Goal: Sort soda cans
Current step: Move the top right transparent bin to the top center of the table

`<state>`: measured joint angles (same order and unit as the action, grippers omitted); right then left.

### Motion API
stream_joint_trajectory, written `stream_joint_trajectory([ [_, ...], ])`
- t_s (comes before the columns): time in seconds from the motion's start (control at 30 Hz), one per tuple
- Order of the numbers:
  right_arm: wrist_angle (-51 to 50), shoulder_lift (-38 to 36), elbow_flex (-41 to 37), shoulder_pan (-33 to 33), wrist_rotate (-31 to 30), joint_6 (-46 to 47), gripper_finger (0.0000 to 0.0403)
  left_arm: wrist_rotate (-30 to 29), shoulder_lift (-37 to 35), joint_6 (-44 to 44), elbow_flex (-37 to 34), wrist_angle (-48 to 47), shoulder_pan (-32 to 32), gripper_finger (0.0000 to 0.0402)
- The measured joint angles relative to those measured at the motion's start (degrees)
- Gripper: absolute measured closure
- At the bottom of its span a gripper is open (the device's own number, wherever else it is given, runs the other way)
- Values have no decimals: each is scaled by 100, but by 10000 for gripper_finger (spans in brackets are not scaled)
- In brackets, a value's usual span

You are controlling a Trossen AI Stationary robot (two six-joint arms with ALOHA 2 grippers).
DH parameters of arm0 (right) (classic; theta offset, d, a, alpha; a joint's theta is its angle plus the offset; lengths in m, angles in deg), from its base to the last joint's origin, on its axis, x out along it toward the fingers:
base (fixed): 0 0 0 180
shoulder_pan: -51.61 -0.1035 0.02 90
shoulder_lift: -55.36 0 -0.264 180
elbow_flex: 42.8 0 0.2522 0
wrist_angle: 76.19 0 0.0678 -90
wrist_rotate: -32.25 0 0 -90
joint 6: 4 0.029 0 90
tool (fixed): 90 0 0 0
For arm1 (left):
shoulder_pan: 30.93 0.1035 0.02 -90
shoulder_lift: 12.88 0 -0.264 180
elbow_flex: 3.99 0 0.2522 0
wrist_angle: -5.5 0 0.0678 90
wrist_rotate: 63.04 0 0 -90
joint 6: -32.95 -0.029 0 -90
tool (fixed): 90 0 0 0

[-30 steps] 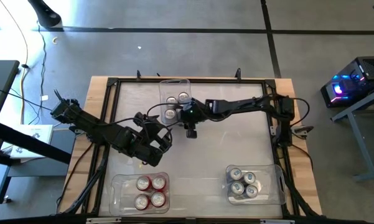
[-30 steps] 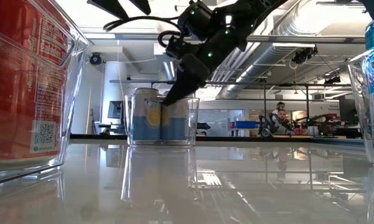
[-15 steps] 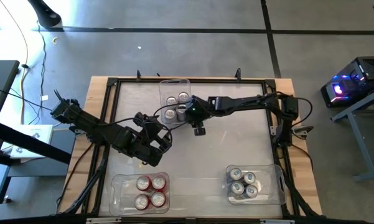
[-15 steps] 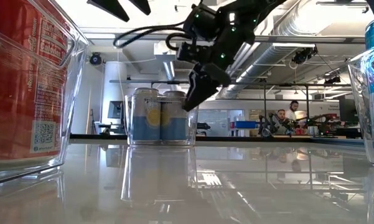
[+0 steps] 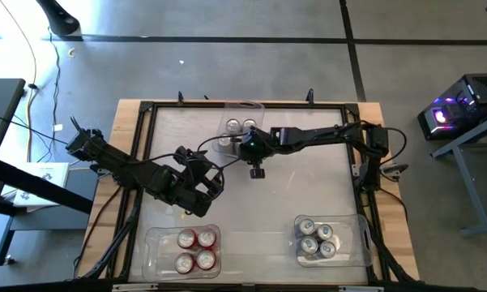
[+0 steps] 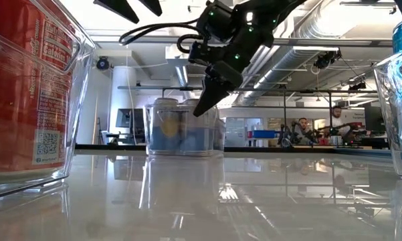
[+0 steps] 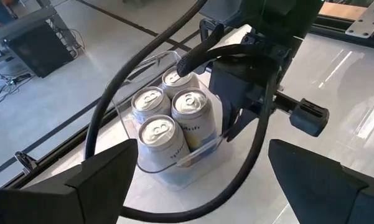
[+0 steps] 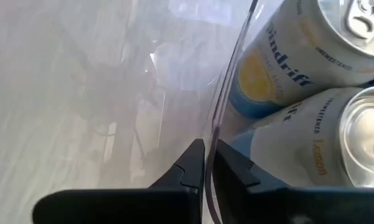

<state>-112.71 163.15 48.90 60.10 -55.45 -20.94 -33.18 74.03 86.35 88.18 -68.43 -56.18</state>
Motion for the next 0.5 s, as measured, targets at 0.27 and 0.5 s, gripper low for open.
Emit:
stream_joint_trajectory([
  [0.27, 84, 7, -2, -15, 242, -383, 397, -2, 0, 0, 0, 1, 0, 46],
  [0.5, 38, 9, -4, -46, 677, -733, 396, -2, 0, -2, 0, 0, 0, 46],
])
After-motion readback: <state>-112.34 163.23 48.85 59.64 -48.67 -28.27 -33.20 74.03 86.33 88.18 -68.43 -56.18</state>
